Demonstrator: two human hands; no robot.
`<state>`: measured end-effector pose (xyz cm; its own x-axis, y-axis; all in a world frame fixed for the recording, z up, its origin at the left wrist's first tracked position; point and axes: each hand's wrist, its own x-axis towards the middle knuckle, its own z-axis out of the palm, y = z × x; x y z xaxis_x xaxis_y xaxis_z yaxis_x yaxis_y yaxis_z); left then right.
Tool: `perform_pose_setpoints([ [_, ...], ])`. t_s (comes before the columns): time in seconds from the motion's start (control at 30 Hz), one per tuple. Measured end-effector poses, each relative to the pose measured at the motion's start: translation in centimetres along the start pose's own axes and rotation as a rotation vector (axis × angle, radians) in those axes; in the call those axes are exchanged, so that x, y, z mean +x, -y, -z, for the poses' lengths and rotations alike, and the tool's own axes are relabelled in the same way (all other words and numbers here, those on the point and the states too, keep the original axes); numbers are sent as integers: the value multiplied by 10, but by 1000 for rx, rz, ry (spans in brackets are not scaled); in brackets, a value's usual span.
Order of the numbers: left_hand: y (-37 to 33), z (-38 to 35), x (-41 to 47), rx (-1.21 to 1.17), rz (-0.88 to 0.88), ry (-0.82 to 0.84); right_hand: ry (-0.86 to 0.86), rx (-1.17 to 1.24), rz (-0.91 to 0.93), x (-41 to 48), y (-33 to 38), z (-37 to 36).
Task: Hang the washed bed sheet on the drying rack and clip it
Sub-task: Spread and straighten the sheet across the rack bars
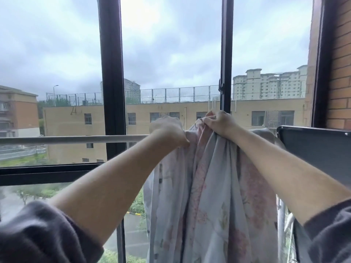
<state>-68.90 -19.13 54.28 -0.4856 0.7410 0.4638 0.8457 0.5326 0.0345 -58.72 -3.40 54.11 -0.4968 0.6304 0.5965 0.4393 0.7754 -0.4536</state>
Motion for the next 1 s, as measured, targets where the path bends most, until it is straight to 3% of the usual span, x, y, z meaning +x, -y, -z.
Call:
perform_pose_setpoints([
  [0.13, -29, 0, -1, 231, -40, -140, 45, -13, 35, -3, 6, -2],
  [0.3, -39, 0, -1, 271, -45, -168, 17, -22, 67, -7, 9, -8],
  [0.43, -10, 14, 12, -29, 24, -192, -62, -31, 113, -6, 13, -7],
  [0.6, 10, 31, 16, -359, 41, -389, -209, -67, 210, -5, 23, -2],
  [0.7, 40, 50, 35, -814, 245, -446, -277, -60, 198, 1, 18, 8],
  [0.77, 63, 50, 48, -971, 399, -464, -259, -85, 166, 1, 17, 9],
  [0.83, 76, 38, 48, -877, 458, -436, -148, -159, 130, -2, 22, 2],
  [0.9, 85, 16, 45, -649, 402, -333, -33, -307, 109, -5, 30, -10],
  [1.0, 90, -7, 34, -427, 283, -178, -82, -466, 219, -9, 43, -23],
])
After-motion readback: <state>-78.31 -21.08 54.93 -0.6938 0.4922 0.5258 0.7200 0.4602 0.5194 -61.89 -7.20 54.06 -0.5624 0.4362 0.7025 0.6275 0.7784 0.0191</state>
